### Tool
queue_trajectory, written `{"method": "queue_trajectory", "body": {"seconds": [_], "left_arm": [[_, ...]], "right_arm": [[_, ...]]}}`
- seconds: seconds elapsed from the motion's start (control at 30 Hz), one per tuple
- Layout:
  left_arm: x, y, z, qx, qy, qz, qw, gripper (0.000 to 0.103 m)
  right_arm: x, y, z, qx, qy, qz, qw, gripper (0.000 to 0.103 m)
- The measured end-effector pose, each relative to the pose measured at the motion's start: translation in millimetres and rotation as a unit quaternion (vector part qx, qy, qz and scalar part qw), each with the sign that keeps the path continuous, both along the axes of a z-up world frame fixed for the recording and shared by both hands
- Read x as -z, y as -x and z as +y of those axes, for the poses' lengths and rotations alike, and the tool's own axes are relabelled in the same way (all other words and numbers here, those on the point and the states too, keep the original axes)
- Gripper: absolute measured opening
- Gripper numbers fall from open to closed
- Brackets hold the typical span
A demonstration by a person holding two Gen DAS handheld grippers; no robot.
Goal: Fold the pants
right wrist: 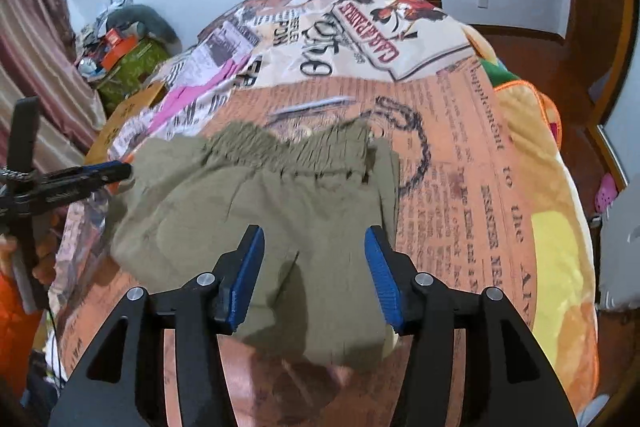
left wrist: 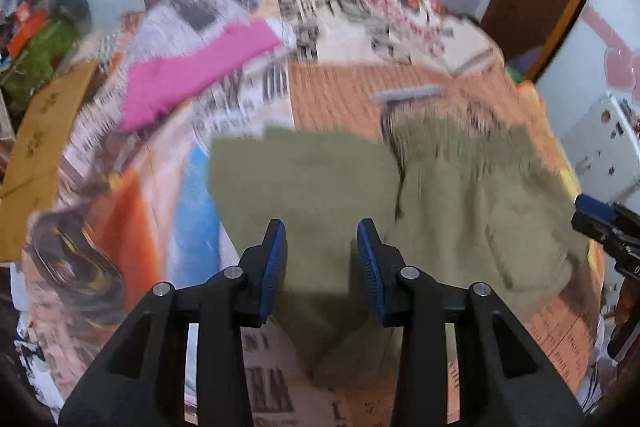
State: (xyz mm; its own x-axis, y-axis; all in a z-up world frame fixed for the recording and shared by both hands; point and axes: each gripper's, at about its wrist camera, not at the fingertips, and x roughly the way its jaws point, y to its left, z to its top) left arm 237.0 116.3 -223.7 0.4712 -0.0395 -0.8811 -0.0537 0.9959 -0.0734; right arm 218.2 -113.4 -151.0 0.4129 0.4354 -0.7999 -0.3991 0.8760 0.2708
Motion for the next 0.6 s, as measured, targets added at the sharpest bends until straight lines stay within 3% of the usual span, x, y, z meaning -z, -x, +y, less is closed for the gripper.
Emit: {"method": "queue_trajectory", "body": {"seconds": [0.07, 0.13, 0.23, 0.3, 0.4, 0.6], "left_arm": [[13, 6, -3, 0.001, -0.013, 0.018, 0.9997, 0.038], [17, 18, -3, 0.005, -0.026, 0.011, 0.9996, 0.039], [14, 36, 2, 0.008, -0.040, 0.006, 0.9992, 0.048], [14, 45, 9, 0.001, -0.044, 0.006, 0.9990, 0.059], [12, 54, 23, -0.016, -0.023, 0.009, 0.9996, 0.062], [1, 61, 44, -0.053, 0.016, 0.012, 0.9984, 0.062]], "right_arm": [[11, 3, 1, -0.002, 0.016, 0.010, 1.000, 0.048], [24, 7, 1, -0.005, 0.035, 0.018, 0.999, 0.048], [28, 18, -4, -0.004, 0.054, 0.005, 0.999, 0.052], [29, 19, -13, 0.004, 0.038, 0.017, 0.999, 0.054], [28, 21, -27, 0.019, 0.018, 0.033, 0.999, 0.056], [17, 23, -38, 0.028, 0.025, 0.031, 0.999, 0.057]]}}
